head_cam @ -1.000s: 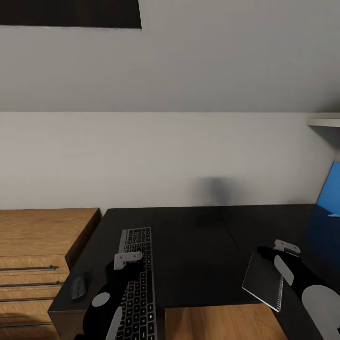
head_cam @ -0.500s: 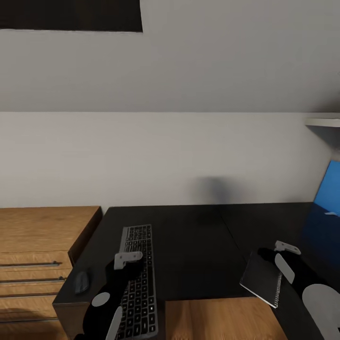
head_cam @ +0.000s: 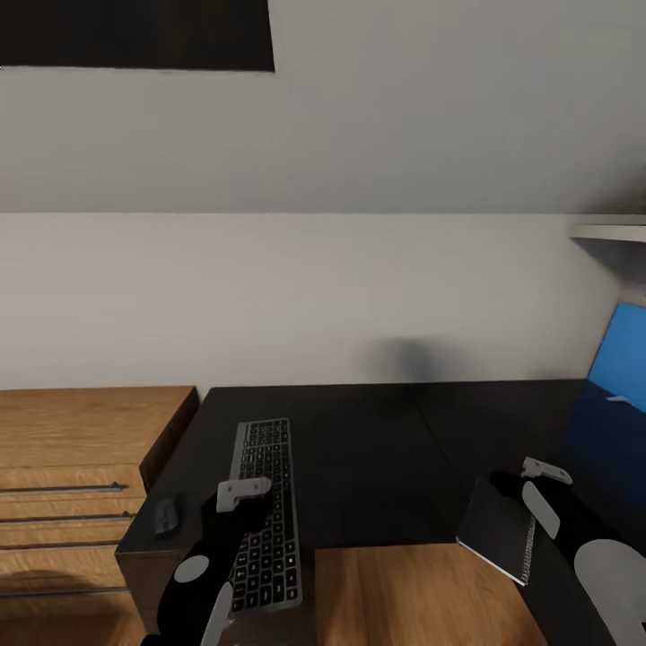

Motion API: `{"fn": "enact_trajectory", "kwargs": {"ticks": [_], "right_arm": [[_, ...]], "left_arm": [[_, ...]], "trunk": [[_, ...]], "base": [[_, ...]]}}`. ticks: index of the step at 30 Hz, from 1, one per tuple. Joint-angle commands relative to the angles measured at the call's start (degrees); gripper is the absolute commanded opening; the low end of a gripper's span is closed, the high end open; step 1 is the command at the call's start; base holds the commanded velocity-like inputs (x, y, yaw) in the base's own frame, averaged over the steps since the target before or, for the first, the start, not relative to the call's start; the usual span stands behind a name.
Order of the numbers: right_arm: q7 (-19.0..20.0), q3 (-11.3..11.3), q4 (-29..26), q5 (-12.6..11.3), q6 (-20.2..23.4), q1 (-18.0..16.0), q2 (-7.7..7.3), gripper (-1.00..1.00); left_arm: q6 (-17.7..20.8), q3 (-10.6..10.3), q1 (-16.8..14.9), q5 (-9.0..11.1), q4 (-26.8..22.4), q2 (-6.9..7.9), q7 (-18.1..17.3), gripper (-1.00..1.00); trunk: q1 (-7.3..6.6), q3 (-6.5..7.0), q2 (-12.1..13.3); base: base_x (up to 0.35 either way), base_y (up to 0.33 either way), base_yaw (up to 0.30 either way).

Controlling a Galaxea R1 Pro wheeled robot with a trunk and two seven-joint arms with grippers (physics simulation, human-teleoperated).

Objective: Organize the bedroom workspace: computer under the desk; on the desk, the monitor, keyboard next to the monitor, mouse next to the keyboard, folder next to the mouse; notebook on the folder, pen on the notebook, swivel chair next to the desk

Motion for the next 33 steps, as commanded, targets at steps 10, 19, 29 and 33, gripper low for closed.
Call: {"fn": "enact_trajectory", "kwargs": {"ticks": [10,19,29,33], "right_arm": [[-0.4,0.0,0.8,-0.8,0.3,0.0,0.00,1.00],[-0.4,0.0,0.8,-0.8,0.2,0.0,0.00,1.00],[-0.4,0.0,0.7,-0.8,0.2,0.0,0.00,1.00],[-0.4,0.0,0.7,-0.8,0.2,0.0,0.00,1.00]], "left_arm": [[0.3,-0.1,0.0,0.1,-0.1,0.01,0.3,1.00],[0.3,-0.1,0.0,0.1,-0.1,0.01,0.3,1.00],[0.3,-0.1,0.0,0.1,-0.1,0.01,0.3,1.00],[0.3,-0.1,0.0,0.1,-0.1,0.01,0.3,1.00]], "trunk": [[-0.01,-0.08,0.0],[-0.01,-0.08,0.0],[-0.01,-0.08,0.0],[-0.01,-0.08,0.0]], "base": [[-0.050,0.032,0.000],[-0.147,0.099,0.000],[-0.084,0.003,0.000],[-0.038,0.000,0.000]]}}
